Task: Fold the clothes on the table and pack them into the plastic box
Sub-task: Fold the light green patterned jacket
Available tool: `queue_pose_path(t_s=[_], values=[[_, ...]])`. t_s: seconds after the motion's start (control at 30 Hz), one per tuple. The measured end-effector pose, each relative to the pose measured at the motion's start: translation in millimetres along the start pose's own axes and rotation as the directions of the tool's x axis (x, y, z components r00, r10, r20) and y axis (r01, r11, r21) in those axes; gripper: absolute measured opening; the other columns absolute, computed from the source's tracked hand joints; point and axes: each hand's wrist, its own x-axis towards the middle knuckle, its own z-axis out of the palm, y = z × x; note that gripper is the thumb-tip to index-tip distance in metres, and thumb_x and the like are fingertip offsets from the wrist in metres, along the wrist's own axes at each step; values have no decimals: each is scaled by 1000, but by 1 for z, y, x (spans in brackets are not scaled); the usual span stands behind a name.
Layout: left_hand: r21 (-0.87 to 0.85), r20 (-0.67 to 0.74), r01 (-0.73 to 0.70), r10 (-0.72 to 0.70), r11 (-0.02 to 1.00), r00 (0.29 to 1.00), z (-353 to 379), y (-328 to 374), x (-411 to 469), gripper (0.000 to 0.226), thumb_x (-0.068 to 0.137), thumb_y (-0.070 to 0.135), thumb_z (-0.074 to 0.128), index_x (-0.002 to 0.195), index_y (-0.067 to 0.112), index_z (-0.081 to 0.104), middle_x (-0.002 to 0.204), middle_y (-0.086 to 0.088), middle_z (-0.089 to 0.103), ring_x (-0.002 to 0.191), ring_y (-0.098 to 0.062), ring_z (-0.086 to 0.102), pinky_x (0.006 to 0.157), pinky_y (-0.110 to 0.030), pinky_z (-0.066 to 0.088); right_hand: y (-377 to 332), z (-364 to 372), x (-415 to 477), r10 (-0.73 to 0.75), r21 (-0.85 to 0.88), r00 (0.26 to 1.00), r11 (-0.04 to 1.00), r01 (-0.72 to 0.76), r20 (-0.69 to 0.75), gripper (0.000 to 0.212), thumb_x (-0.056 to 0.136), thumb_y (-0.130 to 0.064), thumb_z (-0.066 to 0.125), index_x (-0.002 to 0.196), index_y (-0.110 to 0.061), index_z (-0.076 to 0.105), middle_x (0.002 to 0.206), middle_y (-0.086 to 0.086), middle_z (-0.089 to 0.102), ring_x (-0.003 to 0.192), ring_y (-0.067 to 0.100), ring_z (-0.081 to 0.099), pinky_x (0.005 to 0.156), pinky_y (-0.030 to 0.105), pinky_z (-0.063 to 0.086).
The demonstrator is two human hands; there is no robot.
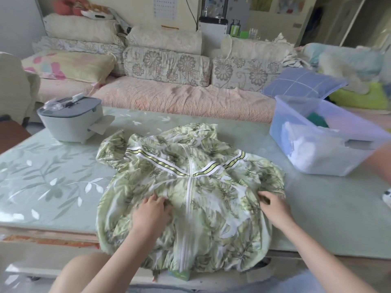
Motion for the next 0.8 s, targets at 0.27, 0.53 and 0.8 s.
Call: queue_pose_path(t_s=[0.27, 0.53, 0.8], values=[[-230, -346, -123, 37, 965, 937, -36, 20, 65, 26, 96, 20, 42, 104, 14, 67, 107, -3, 64, 100, -22, 58, 79, -32, 48, -32, -9, 41, -91, -69, 975, 995, 78, -201, 14, 92, -28, 58, 94, -24, 72, 111, 1, 64, 109, 27, 37, 82, 31, 22], [-155, -344, -328, 261, 932, 902, -33, 42, 142, 47, 100, 29, 41, 146, 26, 31, 155, 3, 23, 145, -17, 16, 117, -31, 4, -91, 26, 110, -237, 4, 971, 971, 237, 15, 18, 92, -30, 58, 106, -24, 67, 120, -4, 60, 117, 22, 38, 89, 32, 30], [-179, -498, -329, 203, 927, 843, -26, 41, 195, 29, 100, 24, 42, 122, 21, 60, 125, 3, 61, 116, -15, 55, 106, -30, 40, -104, 63, 159, -276, 4, 955, 961, 277, 108, 34, 90, -35, 60, 120, -18, 60, 125, -1, 55, 123, 21, 35, 94, 32, 31]])
